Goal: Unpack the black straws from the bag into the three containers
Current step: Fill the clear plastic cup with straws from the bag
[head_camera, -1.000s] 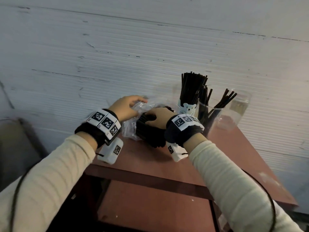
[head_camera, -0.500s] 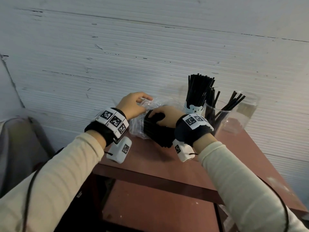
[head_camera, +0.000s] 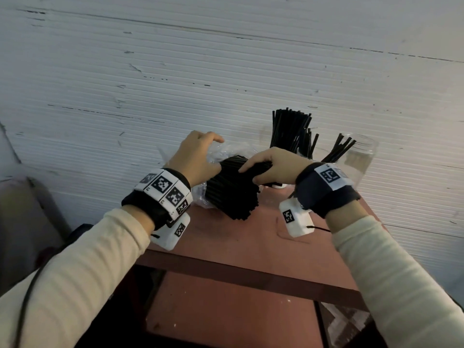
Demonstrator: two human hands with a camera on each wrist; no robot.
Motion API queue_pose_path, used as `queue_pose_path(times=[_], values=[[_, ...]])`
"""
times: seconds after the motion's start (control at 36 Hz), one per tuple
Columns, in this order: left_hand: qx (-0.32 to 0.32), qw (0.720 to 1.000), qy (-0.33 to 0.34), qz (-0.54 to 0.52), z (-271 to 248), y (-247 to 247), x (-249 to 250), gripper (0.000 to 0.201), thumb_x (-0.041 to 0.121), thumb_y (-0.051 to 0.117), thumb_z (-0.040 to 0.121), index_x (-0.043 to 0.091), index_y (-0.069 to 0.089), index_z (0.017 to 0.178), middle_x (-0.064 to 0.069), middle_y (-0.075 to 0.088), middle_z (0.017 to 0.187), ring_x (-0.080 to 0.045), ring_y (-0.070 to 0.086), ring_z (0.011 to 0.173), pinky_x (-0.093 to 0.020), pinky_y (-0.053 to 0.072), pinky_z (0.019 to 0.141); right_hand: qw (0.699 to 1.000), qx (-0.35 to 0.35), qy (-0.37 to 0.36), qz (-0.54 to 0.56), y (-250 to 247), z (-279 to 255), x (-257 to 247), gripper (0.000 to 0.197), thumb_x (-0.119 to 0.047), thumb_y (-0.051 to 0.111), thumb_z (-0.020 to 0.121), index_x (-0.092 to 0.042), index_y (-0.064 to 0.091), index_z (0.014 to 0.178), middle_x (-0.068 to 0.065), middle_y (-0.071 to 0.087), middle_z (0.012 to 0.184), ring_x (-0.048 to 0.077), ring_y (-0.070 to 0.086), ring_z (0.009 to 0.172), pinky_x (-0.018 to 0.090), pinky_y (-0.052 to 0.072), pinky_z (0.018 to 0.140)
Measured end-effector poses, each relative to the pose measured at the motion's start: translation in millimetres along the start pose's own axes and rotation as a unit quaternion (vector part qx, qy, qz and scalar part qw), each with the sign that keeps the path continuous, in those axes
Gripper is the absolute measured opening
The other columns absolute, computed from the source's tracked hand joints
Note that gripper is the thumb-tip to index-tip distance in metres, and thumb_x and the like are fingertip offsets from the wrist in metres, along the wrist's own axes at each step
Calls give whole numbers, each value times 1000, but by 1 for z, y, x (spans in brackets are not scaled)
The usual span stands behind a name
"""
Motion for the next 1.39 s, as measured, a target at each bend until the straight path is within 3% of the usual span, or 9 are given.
queue_pose_path(times=[0.22, 0.36, 0.5, 0.61, 0.75, 0.86, 1.0, 1.11, 1.39], values=[[-158, 972, 142, 101, 2, 55, 67, 77, 44, 81, 63, 30, 49, 131, 2, 53, 125, -18, 49, 117, -36, 39, 101, 999, -16, -17, -24, -18, -38, -12, 38, -9, 71, 80, -36, 72, 107, -10, 67, 89, -3, 57, 63, 16, 46, 66], [-145, 972, 153, 107, 8, 65, 89, 20, 30, 73, 78, 26, 54, 84, 7, 60, 80, -22, 63, 85, -30, 45, 71, 999, 15, -22, -38, -35, -63, -21, 43, -11, 72, 81, -39, 69, 113, -13, 68, 106, -3, 62, 86, 12, 49, 79], [-115, 986, 120, -17, 11, 63, 97, 27, 34, 63, 90, 22, 62, 115, 2, 68, 99, -15, 63, 92, -30, 47, 82, 986, 157, -47, -7, -84, -92, -32, 38, -37, 72, 84, -42, 63, 121, -15, 66, 107, -5, 60, 98, 6, 41, 86], [-88, 979, 109, -146, 7, 61, 117, 10, 37, 65, 90, 31, 57, 87, 12, 62, 79, 0, 58, 73, -17, 42, 68, 944, 314, -95, 26, -121, -110, -47, 37, -40, 68, 87, -38, 61, 123, -19, 62, 110, -7, 59, 97, 13, 45, 86], [-104, 949, 64, -291, -2, 72, 138, 18, 38, 68, 88, 26, 60, 78, 6, 63, 65, -5, 60, 63, -19, 49, 70, 898, 398, -182, 38, -128, -116, -68, 38, -22, 65, 90, -19, 57, 127, -12, 53, 119, 2, 56, 109, 9, 43, 87], [-154, 916, 19, -369, -13, 101, 133, 17, 41, 74, 81, 31, 66, 71, 0, 67, 70, -14, 65, 73, -37, 53, 85, 901, 392, -183, -5, -113, -106, -66, 25, -14, 58, 93, -11, 65, 116, -8, 60, 111, -1, 58, 98, 5, 40, 85], [-223, 889, -29, -399, -30, 131, 116, 35, 19, 76, 82, -10, 62, 96, -27, 67, 95, -35, 66, 93, -48, 50, 99, 957, 245, -126, -84, -66, -80, -39, 22, -16, 61, 90, -12, 68, 111, -1, 67, 107, -2, 54, 94, 0, 35, 84], [-243, 879, -53, -407, -32, 138, 108, 30, 16, 75, 83, -7, 64, 98, -26, 67, 104, -34, 65, 103, -43, 49, 101, 953, 261, -140, -61, -60, -79, -35, 25, -15, 63, 88, -12, 66, 112, -1, 64, 111, 4, 55, 102, 3, 35, 91], [-247, 889, -67, -379, -35, 146, 100, 14, 24, 75, 84, 14, 66, 79, -4, 65, 80, -15, 63, 82, -32, 49, 92, 921, 356, -158, -4, -66, -88, -35, 15, -6, 66, 82, -10, 71, 96, 1, 63, 102, 6, 58, 95, 9, 40, 88]])
Point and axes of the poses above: each hand's wrist, its own z-axis towards the middle knuckle, its own y-axis out of the palm, x = y × z, the point moved 9 cm from there along z, towards the middle knuckle
